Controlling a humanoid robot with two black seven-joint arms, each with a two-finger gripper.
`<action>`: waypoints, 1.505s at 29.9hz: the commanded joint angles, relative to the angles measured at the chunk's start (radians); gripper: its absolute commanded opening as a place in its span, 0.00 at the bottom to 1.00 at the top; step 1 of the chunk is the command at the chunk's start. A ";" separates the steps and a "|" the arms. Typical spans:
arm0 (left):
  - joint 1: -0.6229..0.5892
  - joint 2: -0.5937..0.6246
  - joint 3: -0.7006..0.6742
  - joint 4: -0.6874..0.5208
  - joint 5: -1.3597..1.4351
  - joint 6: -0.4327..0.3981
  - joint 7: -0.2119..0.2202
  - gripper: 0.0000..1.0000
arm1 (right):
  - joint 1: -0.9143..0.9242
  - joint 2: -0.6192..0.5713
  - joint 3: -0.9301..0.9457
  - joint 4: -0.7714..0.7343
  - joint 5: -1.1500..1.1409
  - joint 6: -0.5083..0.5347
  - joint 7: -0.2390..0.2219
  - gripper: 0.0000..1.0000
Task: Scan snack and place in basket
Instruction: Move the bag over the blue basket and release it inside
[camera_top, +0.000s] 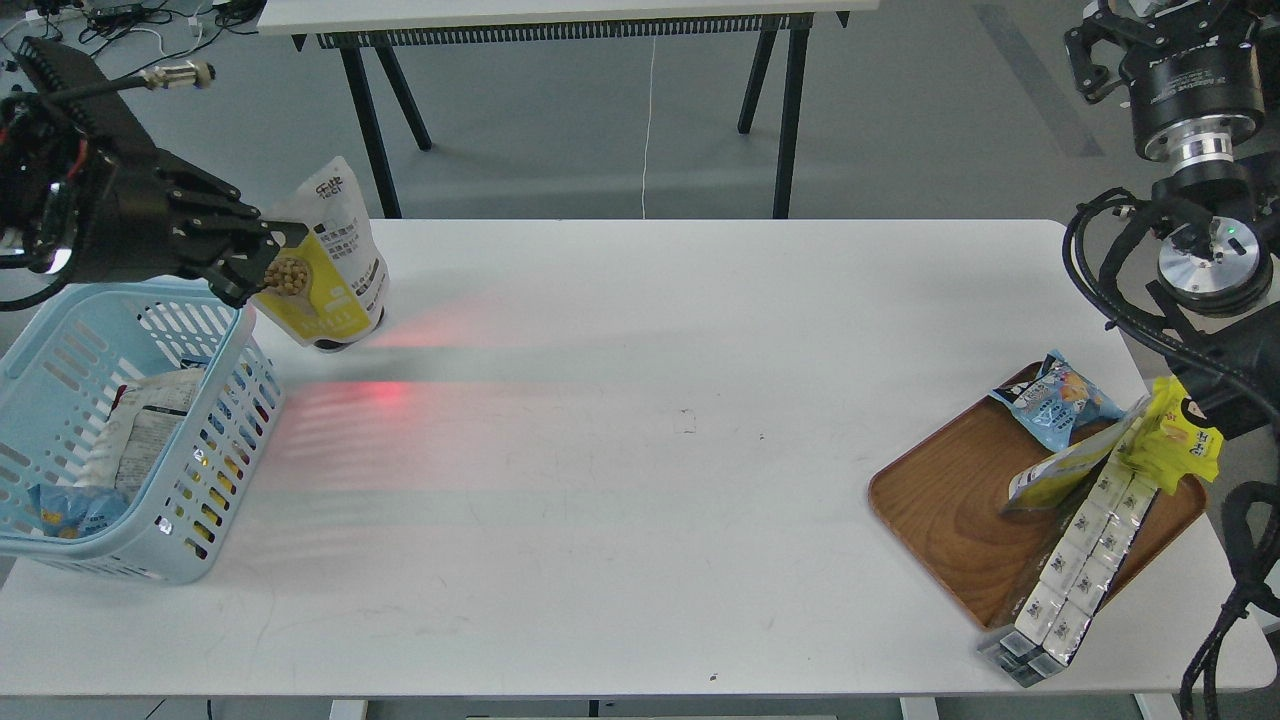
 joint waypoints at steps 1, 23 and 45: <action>-0.001 0.074 -0.038 0.000 -0.017 0.000 -0.005 0.00 | 0.000 0.003 -0.001 0.002 0.000 0.000 0.000 0.99; 0.006 0.260 0.115 0.055 -0.063 0.013 -0.005 0.00 | -0.004 0.009 0.000 0.000 0.000 0.003 0.002 0.99; 0.008 0.195 0.302 0.101 -0.063 0.145 -0.005 0.01 | -0.003 0.008 0.002 0.002 0.000 0.003 0.003 0.99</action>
